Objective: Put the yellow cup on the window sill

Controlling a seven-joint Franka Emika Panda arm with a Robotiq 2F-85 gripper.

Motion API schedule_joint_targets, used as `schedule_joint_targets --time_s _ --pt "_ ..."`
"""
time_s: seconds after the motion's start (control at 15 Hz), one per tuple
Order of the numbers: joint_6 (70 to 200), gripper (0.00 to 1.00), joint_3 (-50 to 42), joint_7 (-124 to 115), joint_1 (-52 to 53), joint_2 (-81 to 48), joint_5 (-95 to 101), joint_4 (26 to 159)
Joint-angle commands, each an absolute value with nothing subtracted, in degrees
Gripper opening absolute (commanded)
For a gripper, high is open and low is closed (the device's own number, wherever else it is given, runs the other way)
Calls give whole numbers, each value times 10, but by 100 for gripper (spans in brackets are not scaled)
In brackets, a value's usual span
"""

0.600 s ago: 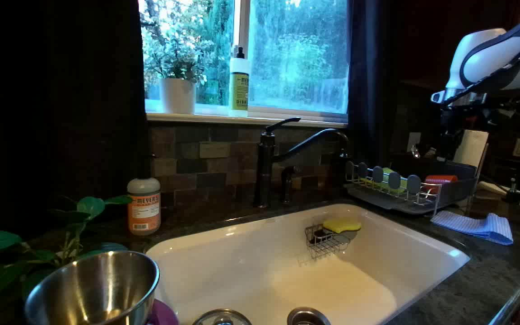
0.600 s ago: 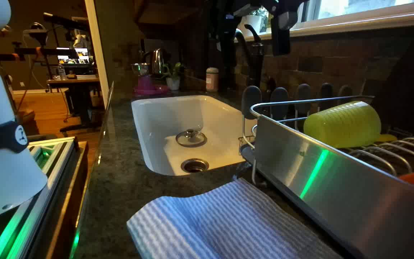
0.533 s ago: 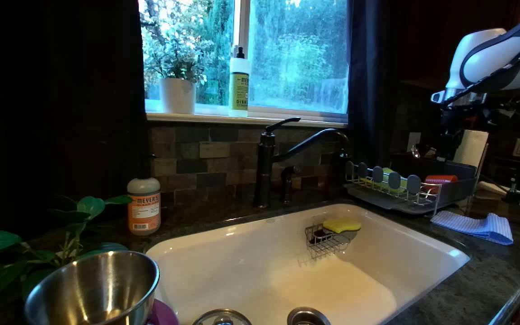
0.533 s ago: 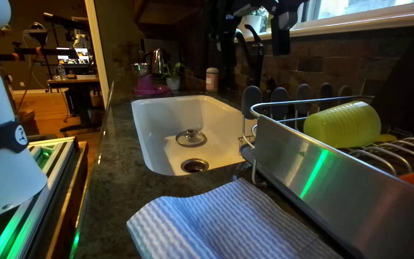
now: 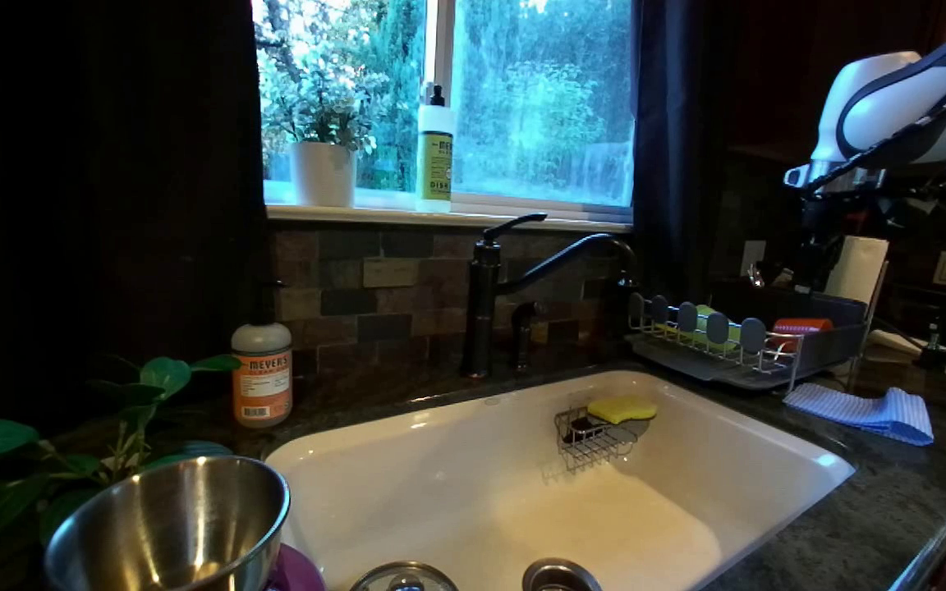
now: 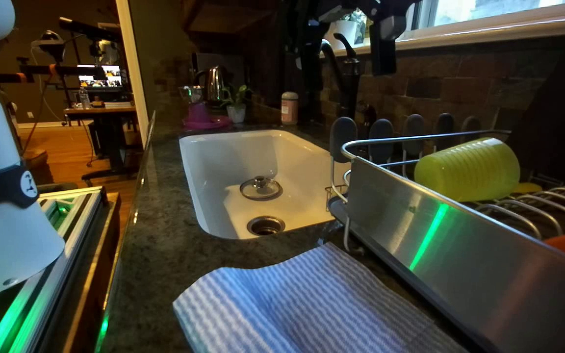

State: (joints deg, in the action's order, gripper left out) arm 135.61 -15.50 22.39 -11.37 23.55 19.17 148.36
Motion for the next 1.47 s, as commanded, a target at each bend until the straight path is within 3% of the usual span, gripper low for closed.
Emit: schedule_joint_targets --time_s 0.0,0.47,0.8,1.27,1.4 --pt "1355 100 -151 226 -117 235 189 1483" --pt "1356 100 -203 204 -130 147 91 1346" --pt "1246 100 -206 289 -137 77 111 1225" --pt "1260 100 -205 360 -153 76 140 1214" --pt "1244 100 -224 494 -141 74 33 1191"
